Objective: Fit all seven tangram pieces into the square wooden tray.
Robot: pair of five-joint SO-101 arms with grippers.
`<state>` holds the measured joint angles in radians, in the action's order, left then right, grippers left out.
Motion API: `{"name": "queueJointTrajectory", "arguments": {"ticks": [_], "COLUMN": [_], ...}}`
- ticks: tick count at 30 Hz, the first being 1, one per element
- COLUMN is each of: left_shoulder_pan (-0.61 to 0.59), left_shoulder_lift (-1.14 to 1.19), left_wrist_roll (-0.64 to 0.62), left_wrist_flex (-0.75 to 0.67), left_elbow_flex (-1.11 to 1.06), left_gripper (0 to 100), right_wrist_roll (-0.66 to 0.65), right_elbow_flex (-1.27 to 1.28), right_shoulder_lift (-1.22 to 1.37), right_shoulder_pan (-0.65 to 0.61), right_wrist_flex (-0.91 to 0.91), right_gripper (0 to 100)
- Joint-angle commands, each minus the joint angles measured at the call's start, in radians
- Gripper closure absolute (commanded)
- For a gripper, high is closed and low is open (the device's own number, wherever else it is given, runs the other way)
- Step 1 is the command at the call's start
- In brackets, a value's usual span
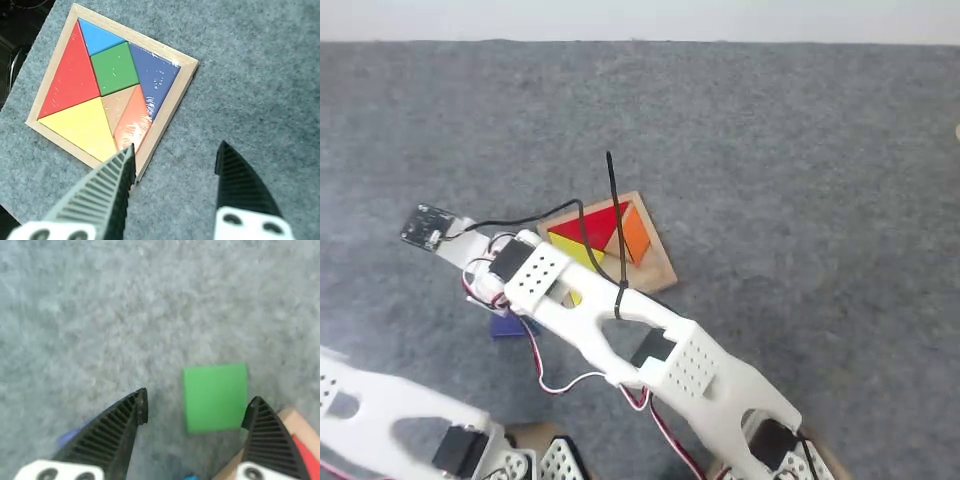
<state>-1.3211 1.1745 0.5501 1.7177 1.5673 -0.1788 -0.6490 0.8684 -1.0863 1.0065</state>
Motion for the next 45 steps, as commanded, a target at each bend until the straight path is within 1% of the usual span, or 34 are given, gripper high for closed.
{"name": "queueJointTrajectory", "arguments": {"ticks": [1, 4, 6, 13, 16, 18, 21, 23, 32, 36, 41, 45], "left_shoulder_pan": [-0.006, -0.008, -0.008, -0.021, -0.032, -0.040, -0.046, -0.049, -0.052, -0.052, -0.041, -0.034], "left_shoulder_lift": [-0.011, -0.012, -0.012, -0.014, -0.018, -0.020, -0.020, -0.020, -0.020, -0.015, -0.018, -0.018], "left_wrist_roll": [-0.008, -0.008, -0.008, -0.006, -0.006, -0.006, -0.005, 0.002, 0.006, 0.006, 0.006, 0.005], "left_wrist_flex": [0.037, 0.037, 0.037, 0.037, 0.037, 0.037, 0.037, 0.037, 0.037, 0.037, 0.037, 0.037], "left_elbow_flex": [0.041, 0.041, 0.041, 0.042, 0.044, 0.044, 0.044, 0.044, 0.044, 0.044, 0.044, 0.044], "left_gripper": [75, 75, 75, 75, 75, 75, 75, 75, 75, 75, 75, 75], "right_wrist_roll": [-0.014, -0.014, -0.014, -0.020, -0.020, -0.020, -0.015, -0.017, -0.020, -0.020, -0.029, -0.101], "right_elbow_flex": [-0.054, -0.054, -0.054, -0.083, -0.097, -0.097, -0.097, -0.097, -0.103, -0.196, -0.436, -0.641], "right_shoulder_lift": [0.001, 0.025, 0.036, 0.044, 0.054, 0.059, 0.068, 0.067, 0.051, -0.016, -0.128, -0.194], "right_shoulder_pan": [0.028, 0.058, 0.071, 0.084, 0.084, 0.084, 0.084, 0.079, 0.090, 0.130, 0.197, 0.240], "right_wrist_flex": [-0.076, -0.133, -0.137, 0.004, 0.036, 0.039, 0.031, 0.028, 0.053, 0.199, 0.478, 0.722], "right_gripper": [69.1, 69.1, 69.1, 69.2, 70.0, 75.5, 89.4, 94.3, 93.8, 93.8, 96.2, 96.2]}}
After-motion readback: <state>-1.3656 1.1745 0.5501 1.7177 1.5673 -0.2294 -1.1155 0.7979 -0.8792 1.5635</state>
